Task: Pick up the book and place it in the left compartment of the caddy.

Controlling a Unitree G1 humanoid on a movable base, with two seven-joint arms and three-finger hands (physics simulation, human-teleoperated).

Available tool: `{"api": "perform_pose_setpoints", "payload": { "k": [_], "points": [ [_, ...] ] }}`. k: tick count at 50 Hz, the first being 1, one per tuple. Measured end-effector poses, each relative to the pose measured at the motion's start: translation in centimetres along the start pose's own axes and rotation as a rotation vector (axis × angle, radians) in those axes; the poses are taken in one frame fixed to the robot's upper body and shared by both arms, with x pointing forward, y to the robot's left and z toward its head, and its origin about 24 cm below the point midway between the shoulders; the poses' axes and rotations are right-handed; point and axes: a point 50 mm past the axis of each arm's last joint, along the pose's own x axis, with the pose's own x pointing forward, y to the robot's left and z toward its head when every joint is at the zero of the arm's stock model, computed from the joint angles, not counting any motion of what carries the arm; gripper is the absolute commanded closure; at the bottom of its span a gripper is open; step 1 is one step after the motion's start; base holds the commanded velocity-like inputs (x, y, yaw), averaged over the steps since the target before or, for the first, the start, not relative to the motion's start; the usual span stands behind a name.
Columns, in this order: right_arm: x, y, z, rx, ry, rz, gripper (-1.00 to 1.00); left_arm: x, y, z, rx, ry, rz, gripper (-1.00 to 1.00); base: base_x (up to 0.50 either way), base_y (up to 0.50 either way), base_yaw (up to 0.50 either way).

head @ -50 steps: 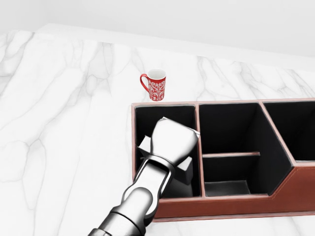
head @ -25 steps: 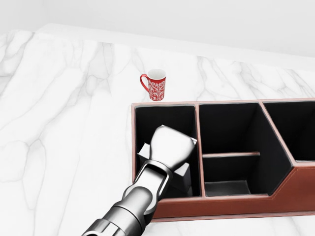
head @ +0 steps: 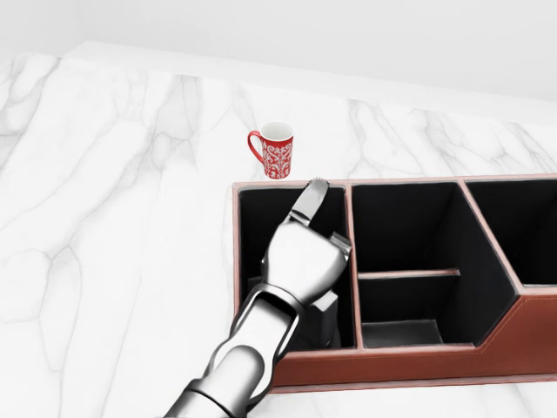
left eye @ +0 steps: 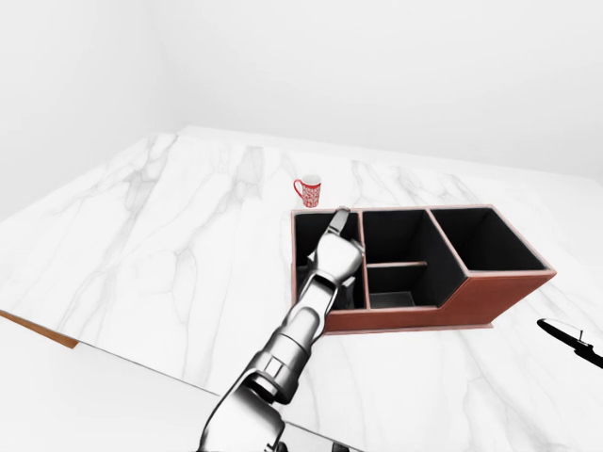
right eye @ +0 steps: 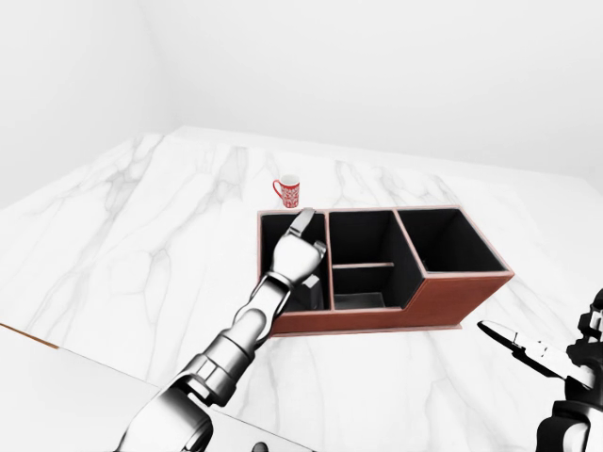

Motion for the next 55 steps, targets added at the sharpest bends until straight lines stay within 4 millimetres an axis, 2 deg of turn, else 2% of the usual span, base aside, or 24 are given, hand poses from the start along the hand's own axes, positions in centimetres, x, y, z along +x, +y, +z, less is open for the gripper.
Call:
{"api": "perform_pose_setpoints", "payload": {
  "k": [6, 15, 23, 31, 41, 55],
  "points": [
    [0.0, 0.0, 0.0, 0.000, 0.000, 0.000, -1.00, -0.9, 2.3, -0.7, 0.158, 0.002, -0.023, -1.00, 0.00, 0.00, 0.00],
    [0.0, 0.0, 0.0, -0.001, 0.002, -0.001, -1.00, -3.4, 10.0, -2.1, 0.329, 0.071, 0.151, -1.00, 0.00, 0.00, 0.00],
    [0.0, 0.0, -0.1, 0.000, 0.005, -0.002, -1.00, -6.2, 13.7, -3.1, 0.385, 0.131, 0.248, -1.00, 0.00, 0.00, 0.00],
    [0.0, 0.0, -0.2, 0.000, 0.008, -0.003, -1.00, -8.4, 15.9, -4.2, 0.390, 0.191, 0.312, -1.00, 0.00, 0.00, 0.00],
    [0.0, 0.0, -0.3, 0.001, 0.014, -0.005, -1.00, -10.0, 17.5, -4.9, 0.320, 0.245, 0.390, -1.00, 0.00, 0.00, 0.00],
    [0.0, -0.2, -0.2, -0.001, 0.010, -0.017, -1.00, -11.9, 19.0, -5.9, 0.053, 0.356, 0.581, -1.00, 0.00, 0.00, 0.00]
  ]
}}
